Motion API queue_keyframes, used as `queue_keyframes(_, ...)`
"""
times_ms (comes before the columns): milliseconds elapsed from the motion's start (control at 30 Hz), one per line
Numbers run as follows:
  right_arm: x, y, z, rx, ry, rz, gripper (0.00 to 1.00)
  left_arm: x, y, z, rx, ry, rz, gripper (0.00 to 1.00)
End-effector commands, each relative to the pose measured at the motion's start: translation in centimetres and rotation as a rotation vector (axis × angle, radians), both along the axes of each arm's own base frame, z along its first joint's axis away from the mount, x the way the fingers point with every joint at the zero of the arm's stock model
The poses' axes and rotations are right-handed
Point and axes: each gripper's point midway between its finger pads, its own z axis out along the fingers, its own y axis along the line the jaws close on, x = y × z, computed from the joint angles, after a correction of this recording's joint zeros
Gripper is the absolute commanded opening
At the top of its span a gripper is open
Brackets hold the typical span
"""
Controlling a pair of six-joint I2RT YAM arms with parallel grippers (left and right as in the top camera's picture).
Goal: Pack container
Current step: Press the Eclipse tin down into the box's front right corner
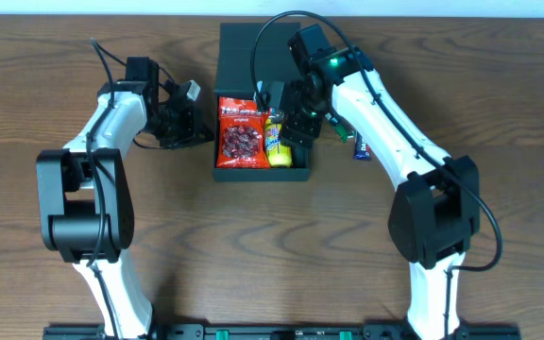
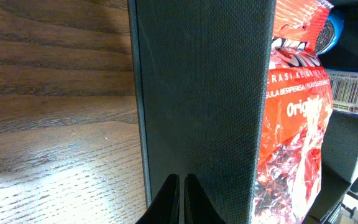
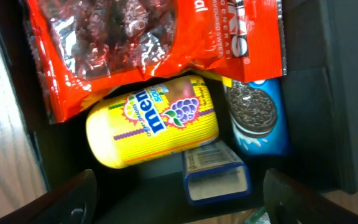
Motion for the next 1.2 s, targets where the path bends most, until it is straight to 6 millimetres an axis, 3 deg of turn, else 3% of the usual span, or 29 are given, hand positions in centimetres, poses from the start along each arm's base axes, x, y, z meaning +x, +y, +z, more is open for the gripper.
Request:
queue_keyframes(0, 0.2, 0.0, -0.5, -0.014, -0.009, 0.008, 0.77, -0.3, -0.1, -0.5, 0.003, 0.017, 0.0, 0.06)
queue_keyframes(33, 0.7, -0.2, -0.4, -0.027, -0.031, 0.001, 0.65, -0.3, -0.1, -0.5, 0.003, 0.016, 0.0, 0.06)
queue_keyframes(100, 1.7, -0.5, -0.4, -0.044, -0.065, -0.052, 0.31, -0.2, -0.1, -0.5, 0.003, 0.014, 0.0, 0.06)
queue_keyframes(133, 2.3, -0.4, -0.2, -0.037, -0.08, -0.095, 0.07, -0.2, -0.1, -0.5, 0.003, 0.014, 0.0, 0.06)
queue_keyframes(167, 2.9, -0.2, 0.0, -0.016, -0.092, -0.145, 0.01, -0.2, -0.1, -0.5, 0.003, 0.014, 0.0, 0.05)
queue_keyframes(400, 4.8, 0.5, 0.2, 0.038, -0.129, -0.25, 0.01, -0.2, -0.1, -0.5, 0.003, 0.013, 0.0, 0.06)
queue_keyframes(700, 6.0, -0.7, -3.5, -0.041, -0.118, -0.316, 0.01, -0.2, -0.1, -0.5, 0.003, 0.012, 0.0, 0.06)
queue_keyframes(900, 6.4, -0.8, -5.0, -0.054, -0.111, -0.332, 0.01, -0.2, -0.1, -0.5, 0.003, 0.013, 0.0, 0.06)
queue_keyframes(1167, 6.2, -1.7, -4.7, -0.097, -0.116, -0.369, 0.01, -0.3, -0.1, -0.5, 0.003, 0.015, 0.0, 0.06)
